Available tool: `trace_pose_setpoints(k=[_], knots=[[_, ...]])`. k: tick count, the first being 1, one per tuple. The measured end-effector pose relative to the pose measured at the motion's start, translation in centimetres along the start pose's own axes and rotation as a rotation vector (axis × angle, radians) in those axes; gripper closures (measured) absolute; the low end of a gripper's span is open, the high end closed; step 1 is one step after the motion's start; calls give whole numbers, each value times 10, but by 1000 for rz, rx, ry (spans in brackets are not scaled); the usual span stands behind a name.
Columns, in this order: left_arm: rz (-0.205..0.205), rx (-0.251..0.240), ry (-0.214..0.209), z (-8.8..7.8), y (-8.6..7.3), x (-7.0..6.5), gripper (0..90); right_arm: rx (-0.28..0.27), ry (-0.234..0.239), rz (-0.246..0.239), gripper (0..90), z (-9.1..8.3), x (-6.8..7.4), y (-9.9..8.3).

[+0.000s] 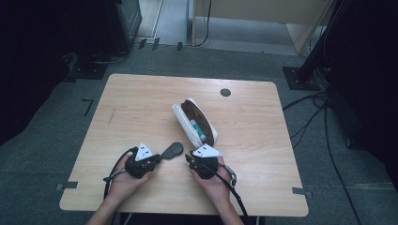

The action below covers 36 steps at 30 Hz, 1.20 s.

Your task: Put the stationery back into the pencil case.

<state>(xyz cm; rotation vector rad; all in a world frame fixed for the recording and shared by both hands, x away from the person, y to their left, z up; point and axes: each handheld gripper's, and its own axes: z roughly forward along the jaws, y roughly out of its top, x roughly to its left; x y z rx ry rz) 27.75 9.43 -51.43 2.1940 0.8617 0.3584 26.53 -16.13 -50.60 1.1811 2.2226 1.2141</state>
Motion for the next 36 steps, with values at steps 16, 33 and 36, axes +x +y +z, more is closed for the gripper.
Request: trace_pose_setpoints(k=[16, 33, 36], knots=[[-43, 15, -151, -13, 4, -2, 830, -5, 193, -183, 447, -2, -2, -11], [-123, 16, -204, -22, 20, 1, 830, -54, 149, -381, 397, 8, 6, -12], [-135, 17, -213, -24, 23, 3, 830, -39, 138, -420, 404, 10, 7, -12]])
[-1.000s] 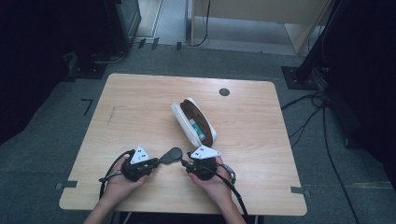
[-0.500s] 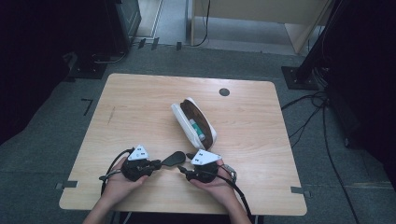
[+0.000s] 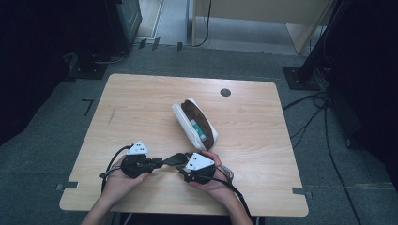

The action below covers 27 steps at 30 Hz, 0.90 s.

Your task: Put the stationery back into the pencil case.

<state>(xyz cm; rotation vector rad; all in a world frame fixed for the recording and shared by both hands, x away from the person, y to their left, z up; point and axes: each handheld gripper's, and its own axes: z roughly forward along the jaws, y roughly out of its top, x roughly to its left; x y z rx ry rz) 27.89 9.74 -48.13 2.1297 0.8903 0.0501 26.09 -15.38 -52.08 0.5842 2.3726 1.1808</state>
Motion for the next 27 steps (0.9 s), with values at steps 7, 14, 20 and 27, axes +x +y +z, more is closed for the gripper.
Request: trace_pose_setpoints(k=[7, 14, 20, 27], knots=[[-15, 2, -20, -1, 5, 0, 830, 31, -38, -88, 440, 5, 5, 2], [-36, 1, -29, 0, 8, 1, 830, -17, -103, -194, 561, 7, 13, 1], [-43, -24, -45, -3, 10, 3, 827, -52, -129, -250, 663, 6, 16, -1], [-18, -84, -25, -6, 12, -3, 493, -85, -172, -207, 744, 3, 11, -2]])
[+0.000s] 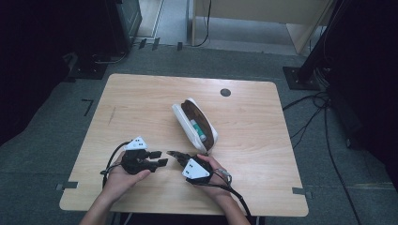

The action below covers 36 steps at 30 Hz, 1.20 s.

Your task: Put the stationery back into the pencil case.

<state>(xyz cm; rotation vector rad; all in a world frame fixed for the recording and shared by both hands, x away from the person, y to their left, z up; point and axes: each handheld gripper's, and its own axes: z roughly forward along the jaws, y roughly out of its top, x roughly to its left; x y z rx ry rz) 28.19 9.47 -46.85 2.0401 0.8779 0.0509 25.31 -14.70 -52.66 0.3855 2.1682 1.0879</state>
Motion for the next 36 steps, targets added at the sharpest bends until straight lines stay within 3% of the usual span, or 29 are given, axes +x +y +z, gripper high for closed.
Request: trace_pose_setpoints(k=[16, 25, 32, 36], knots=[[-5, -94, 40, -13, -8, 6, 333, -4, 27, 49, 744, -9, -3, 6], [-21, -165, 123, -25, -17, 12, 217, -38, 38, 116, 745, -24, -13, 18], [-67, -153, 220, -27, -32, 21, 136, -68, 48, 179, 744, -35, -20, 31], [-85, -144, 259, -28, -42, 27, 134, -88, 57, 212, 744, -41, -24, 37]])
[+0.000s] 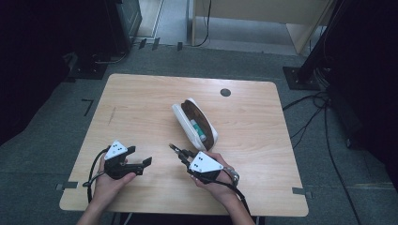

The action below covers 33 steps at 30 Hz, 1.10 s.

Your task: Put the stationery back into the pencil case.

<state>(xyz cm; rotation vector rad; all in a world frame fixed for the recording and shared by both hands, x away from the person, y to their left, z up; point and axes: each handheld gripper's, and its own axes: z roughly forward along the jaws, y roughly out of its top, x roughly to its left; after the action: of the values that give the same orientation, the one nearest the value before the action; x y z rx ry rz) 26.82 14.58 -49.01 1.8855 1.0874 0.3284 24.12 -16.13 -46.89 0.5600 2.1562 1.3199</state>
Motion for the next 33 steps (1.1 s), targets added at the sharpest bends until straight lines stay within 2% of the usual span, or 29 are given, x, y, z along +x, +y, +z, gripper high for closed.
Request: trace_pose_setpoints(k=[3, 8, 11, 18, 20, 23, 26, 30, 33], knots=[[-13, 10, 29, -2, -5, 6, 106, -14, 2, 26, 744, -4, -3, 6], [4, 45, 94, -5, -12, 9, 96, -32, -14, 66, 744, -11, -13, 16], [-3, 65, 133, -6, -17, 15, 96, -38, -28, 82, 744, -16, -19, 22], [-23, 112, 188, -11, -30, 27, 96, -47, -42, 106, 744, -27, -36, 35], [-13, 115, 204, -12, -31, 28, 96, -54, -51, 118, 743, -30, -41, 38], [-9, 137, 250, -13, -32, 30, 96, -60, -66, 132, 744, -34, -48, 42], [14, 176, 327, -13, -34, 31, 96, -66, -83, 145, 744, -38, -54, 46], [7, 166, 336, -14, -36, 31, 91, -70, -102, 182, 743, -41, -63, 49], [9, 167, 340, -14, -37, 31, 86, -64, -112, 234, 743, -41, -70, 49]])
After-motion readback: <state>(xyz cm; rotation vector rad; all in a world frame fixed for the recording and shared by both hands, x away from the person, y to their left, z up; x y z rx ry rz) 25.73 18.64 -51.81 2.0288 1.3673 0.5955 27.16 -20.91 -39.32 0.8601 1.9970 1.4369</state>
